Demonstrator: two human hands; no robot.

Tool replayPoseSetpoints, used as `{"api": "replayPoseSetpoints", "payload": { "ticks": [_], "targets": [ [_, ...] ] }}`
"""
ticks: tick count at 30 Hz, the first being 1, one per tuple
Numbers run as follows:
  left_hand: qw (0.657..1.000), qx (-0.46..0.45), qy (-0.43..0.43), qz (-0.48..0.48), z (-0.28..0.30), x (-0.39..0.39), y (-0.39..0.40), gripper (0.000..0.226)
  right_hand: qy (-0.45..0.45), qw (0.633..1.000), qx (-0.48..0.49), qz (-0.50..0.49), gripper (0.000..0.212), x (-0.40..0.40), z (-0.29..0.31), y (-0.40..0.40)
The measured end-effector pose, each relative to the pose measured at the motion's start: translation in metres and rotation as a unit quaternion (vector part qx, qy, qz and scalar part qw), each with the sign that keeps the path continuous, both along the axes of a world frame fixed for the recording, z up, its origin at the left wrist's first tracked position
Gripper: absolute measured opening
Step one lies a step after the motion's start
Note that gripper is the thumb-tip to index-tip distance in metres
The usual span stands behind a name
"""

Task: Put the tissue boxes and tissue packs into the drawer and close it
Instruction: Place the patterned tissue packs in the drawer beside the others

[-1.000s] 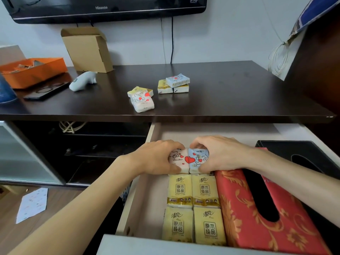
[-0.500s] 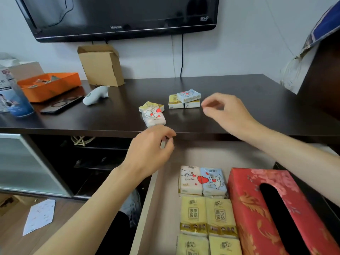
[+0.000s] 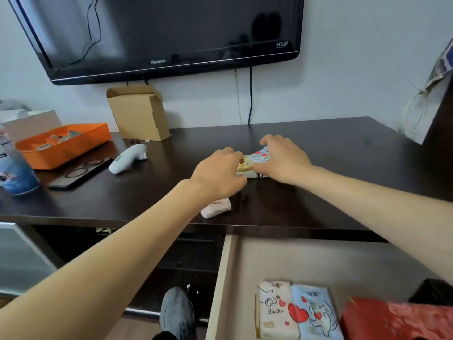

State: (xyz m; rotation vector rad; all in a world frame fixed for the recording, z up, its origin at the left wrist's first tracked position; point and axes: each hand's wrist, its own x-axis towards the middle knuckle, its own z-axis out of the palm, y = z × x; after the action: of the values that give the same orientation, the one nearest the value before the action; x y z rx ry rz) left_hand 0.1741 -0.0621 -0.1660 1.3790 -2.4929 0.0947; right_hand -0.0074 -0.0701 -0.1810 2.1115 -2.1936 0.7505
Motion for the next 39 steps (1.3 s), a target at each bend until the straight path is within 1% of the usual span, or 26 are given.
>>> {"api": "replayPoseSetpoints", "payload": {
  "ticks": [3,5,7,9,11,13,15,17,20,22,24,25,27,29,31,33,36,39],
  "targets": [
    [0.999,0.026,-0.030,0.000,0.006,-0.013,-0.013,0.048,-0.029,0.999,-0.027,0.006,0.065,-0.022,0.005,0.014],
    [0.998,0.039,-0.051,0.015,0.009,-0.019,-0.015,0.048,-0.014,1.000,-0.008,-0.007,0.056,-0.040,0.004,0.028],
    [0.996,0.026,-0.079,0.044,0.011,-0.019,-0.012,0.044,0.010,0.999,0.024,-0.020,0.051,-0.053,0.000,0.041],
    [0.993,-0.002,-0.088,0.081,0.012,-0.012,-0.002,0.044,0.027,0.998,0.042,-0.031,0.057,-0.057,-0.007,0.053],
    [0.989,-0.022,-0.093,0.116,0.009,0.000,0.013,0.049,0.039,0.997,0.055,-0.040,0.070,-0.054,-0.013,0.063],
    [0.986,-0.016,-0.096,0.139,0.003,0.011,0.030,0.057,0.052,0.994,0.085,-0.043,0.082,-0.048,-0.017,0.071],
    [0.987,0.006,-0.074,0.145,-0.004,0.019,0.045,0.063,0.071,0.991,0.107,-0.038,0.086,-0.041,-0.018,0.078],
    [0.989,0.027,-0.040,0.142,-0.010,0.024,0.060,0.066,0.074,0.990,0.118,-0.029,0.077,-0.037,-0.014,0.086],
    [0.989,0.067,0.046,0.121,-0.017,0.031,0.077,0.064,0.060,0.987,0.152,-0.013,0.052,-0.034,-0.005,0.100],
    [0.986,0.095,0.087,0.104,-0.020,0.033,0.088,0.062,0.046,0.985,0.167,-0.004,0.038,-0.032,-0.001,0.112],
    [0.985,0.104,0.109,0.083,-0.022,0.031,0.096,0.060,0.038,0.987,0.157,0.003,0.024,-0.031,0.002,0.122],
    [0.984,0.108,0.120,0.071,-0.023,0.029,0.099,0.062,0.037,0.989,0.145,0.000,0.023,-0.031,0.003,0.127],
    [0.982,0.116,0.143,0.042,-0.025,0.023,0.105,0.066,0.050,0.992,0.118,-0.022,0.038,-0.029,0.003,0.138],
    [0.980,0.116,0.159,0.020,-0.028,0.018,0.110,0.068,0.084,0.989,0.111,-0.039,0.056,-0.027,0.001,0.147],
    [0.979,0.118,0.168,0.013,-0.031,0.015,0.113,0.073,0.099,0.985,0.134,-0.033,0.076,-0.025,0.000,0.152],
    [0.979,0.115,0.169,0.012,-0.036,0.015,0.114,0.076,0.088,0.982,0.167,-0.013,0.088,-0.026,0.004,0.154],
    [0.978,0.111,0.178,0.002,-0.039,0.021,0.113,0.073,0.042,0.977,0.208,0.038,0.089,-0.030,0.015,0.157],
    [0.975,0.110,0.190,-0.017,-0.041,0.025,0.111,0.066,-0.002,0.980,0.186,0.076,0.073,-0.034,0.014,0.155]
  ]
}}
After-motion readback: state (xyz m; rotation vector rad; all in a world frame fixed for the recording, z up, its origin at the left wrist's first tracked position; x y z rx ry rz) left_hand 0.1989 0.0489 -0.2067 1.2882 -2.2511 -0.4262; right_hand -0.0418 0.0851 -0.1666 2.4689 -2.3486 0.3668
